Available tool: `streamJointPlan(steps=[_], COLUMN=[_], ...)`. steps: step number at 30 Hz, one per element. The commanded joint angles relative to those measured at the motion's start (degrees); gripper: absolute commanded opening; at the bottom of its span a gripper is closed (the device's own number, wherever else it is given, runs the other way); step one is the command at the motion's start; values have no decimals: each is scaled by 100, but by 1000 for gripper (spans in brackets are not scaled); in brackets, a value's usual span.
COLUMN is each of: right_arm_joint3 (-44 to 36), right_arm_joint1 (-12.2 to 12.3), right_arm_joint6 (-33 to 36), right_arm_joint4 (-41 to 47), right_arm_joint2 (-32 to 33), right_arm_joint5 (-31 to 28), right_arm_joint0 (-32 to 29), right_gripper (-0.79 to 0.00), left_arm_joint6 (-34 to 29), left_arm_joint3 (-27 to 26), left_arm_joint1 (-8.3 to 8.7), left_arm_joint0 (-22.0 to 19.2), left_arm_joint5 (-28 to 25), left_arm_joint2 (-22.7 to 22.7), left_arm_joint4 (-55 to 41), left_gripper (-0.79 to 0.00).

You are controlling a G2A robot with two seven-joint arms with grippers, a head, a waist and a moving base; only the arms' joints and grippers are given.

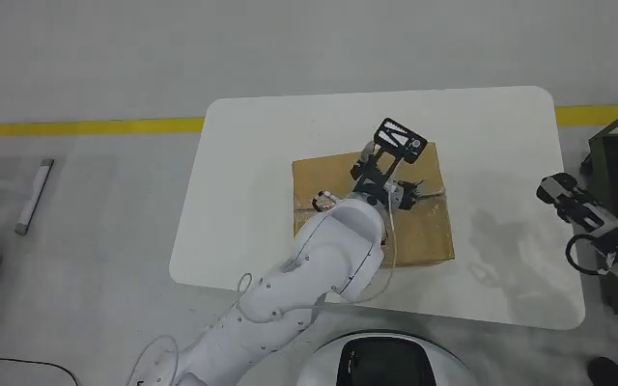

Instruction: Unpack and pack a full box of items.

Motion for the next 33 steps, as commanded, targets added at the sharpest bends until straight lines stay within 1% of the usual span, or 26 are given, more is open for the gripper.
streamJointPlan(steps=[1,5,9,11,15,18,20,23,26,30,33], right_arm_joint3=[-135,-412,-648,-781,-771,-644,-466,-111,147,466,753], right_arm_joint1=[1,7,3,0,-66,-146,-219,-357,-498,-661,-755], right_arm_joint6=[28,157,311,450,376,347,245,65,-164,-449,-484], right_arm_joint4=[17,-29,-228,-592,-1314,-1851,-2158,-2429,-2667,-3012,-3212], right_arm_joint2=[-134,-555,-1274,-1782,-2963,-3837,-4370,-5107,-5666,-6202,-6473], right_arm_joint5=[-14,0,91,84,266,411,543,776,972,1135,1283], right_arm_joint0=[84,356,786,1087,1741,2288,2648,3174,3638,4058,4235], right_gripper=[-785,-785,-785,-785,-785,-785,-785,-785,-785,-785,-785], left_arm_joint6=[-241,-642,-886,-955,-1002,-981,-933,-925,-925,-925,-925], left_arm_joint3=[-346,-1005,-1547,-1764,-2193,-2449,-2558,-2571,-2571,-2571,-2571], left_arm_joint1=[101,289,443,501,583,618,634,636,636,636,636], left_arm_joint0=[281,874,1496,1801,2342,2647,2798,2818,2818,2818,2818], left_arm_joint5=[8,-43,-214,-254,-396,-449,-521,-538,-538,-538,-538], left_arm_joint2=[-449,-1371,-2300,-2770,-3585,-4122,-4398,-4437,-4437,-4437,-4437], left_arm_joint4=[250,776,1308,1504,1745,1808,1774,1762,1762,1762,1762], left_gripper=[0,0,0,0,0,0,0,0,0,0,0])
